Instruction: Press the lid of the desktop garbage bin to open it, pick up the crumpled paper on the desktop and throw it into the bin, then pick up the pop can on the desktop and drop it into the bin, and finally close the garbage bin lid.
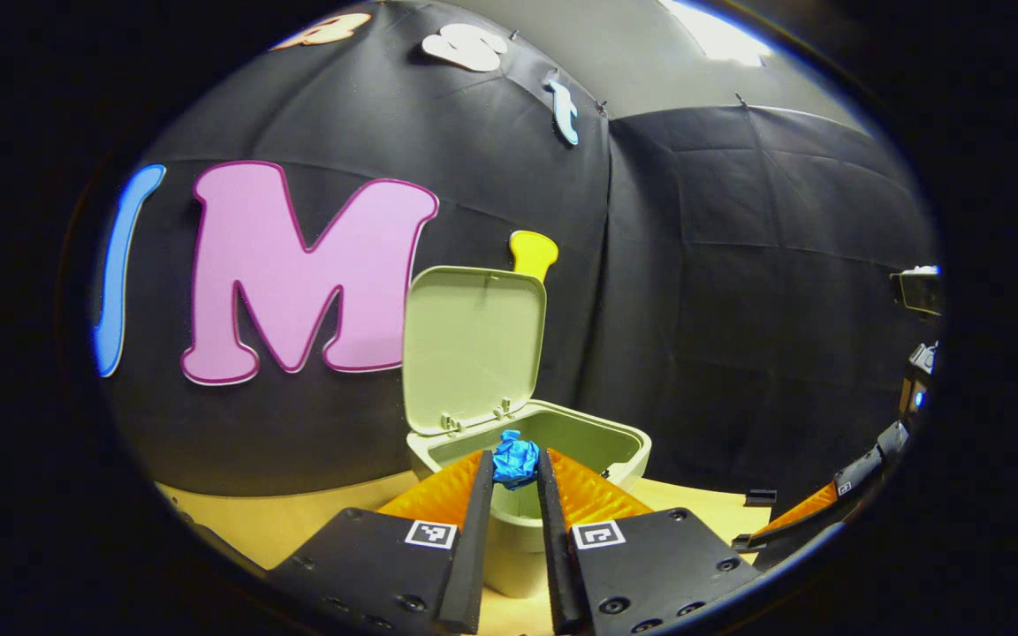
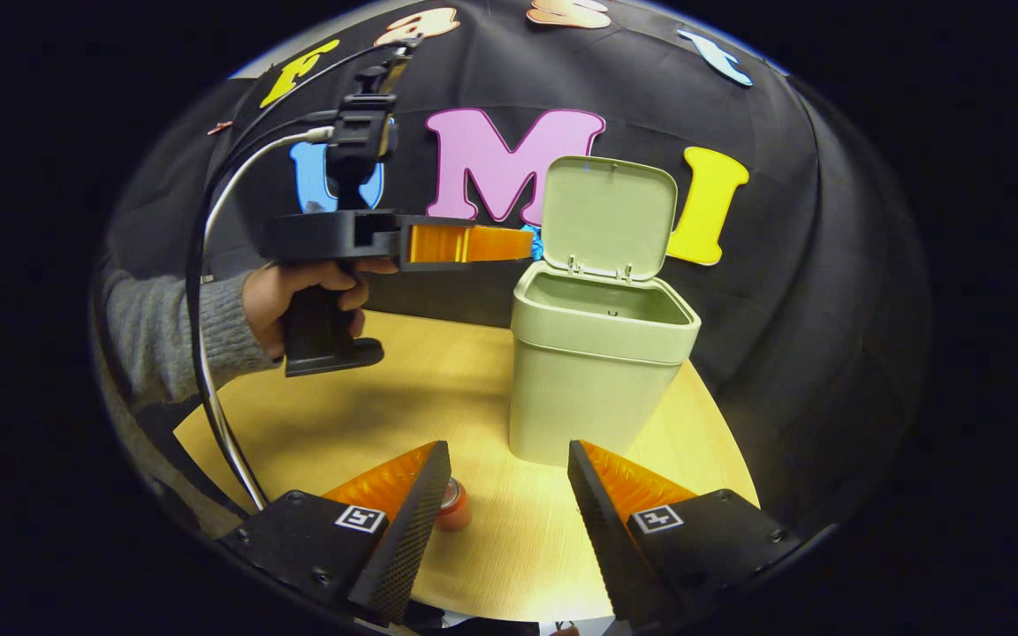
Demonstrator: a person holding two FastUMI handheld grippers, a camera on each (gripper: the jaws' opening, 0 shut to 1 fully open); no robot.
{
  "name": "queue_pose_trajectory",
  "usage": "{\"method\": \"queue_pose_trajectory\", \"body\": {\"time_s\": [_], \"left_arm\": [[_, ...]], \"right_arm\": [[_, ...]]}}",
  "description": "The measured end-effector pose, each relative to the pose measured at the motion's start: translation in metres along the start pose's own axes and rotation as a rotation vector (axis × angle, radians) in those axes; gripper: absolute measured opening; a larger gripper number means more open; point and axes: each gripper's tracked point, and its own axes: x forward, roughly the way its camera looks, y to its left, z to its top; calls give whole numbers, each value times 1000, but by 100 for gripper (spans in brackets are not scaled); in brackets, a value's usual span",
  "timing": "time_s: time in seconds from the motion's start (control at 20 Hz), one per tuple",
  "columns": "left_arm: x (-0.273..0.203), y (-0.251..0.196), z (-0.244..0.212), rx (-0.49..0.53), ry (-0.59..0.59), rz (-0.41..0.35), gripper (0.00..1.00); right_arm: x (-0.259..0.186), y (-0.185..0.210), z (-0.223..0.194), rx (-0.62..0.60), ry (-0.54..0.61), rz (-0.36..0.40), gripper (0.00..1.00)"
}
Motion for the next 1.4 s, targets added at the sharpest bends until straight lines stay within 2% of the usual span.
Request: {"method": "queue_pose_trajectory", "body": {"time_s": [0.1,0.15,0.25,0.3,0.35,0.45,0.5,0.6,0.65,0.7,1.05,1.4], "left_arm": [[17,-3,-7,0,23,-12,29],[22,-4,-9,1,35,-17,33],[32,-5,-17,4,57,-17,35],[36,-5,-20,5,67,-15,32],[39,-4,-23,7,74,-8,39],[41,-1,-27,10,83,-3,42],[41,0,-28,11,85,-1,57],[40,3,-30,10,92,15,76],[38,7,-30,4,91,25,75],[35,9,-29,-5,88,33,81],[-24,39,-20,-7,55,156,83],[-118,66,-13,-12,45,332,83]], "right_arm": [[2,-5,-2,11,10,-11,86],[3,-7,-2,17,14,-16,86],[3,-11,-1,23,16,-27,86],[6,-14,-2,25,19,-31,86],[7,-15,-2,29,22,-32,86],[6,-16,-3,37,26,-33,86],[7,-17,-4,38,28,-34,86],[7,-17,-5,35,32,-35,86],[8,-16,-5,35,34,-32,86],[8,-15,-5,37,34,-28,87],[11,10,-7,25,41,40,94],[20,40,-14,9,49,128,94]]}}
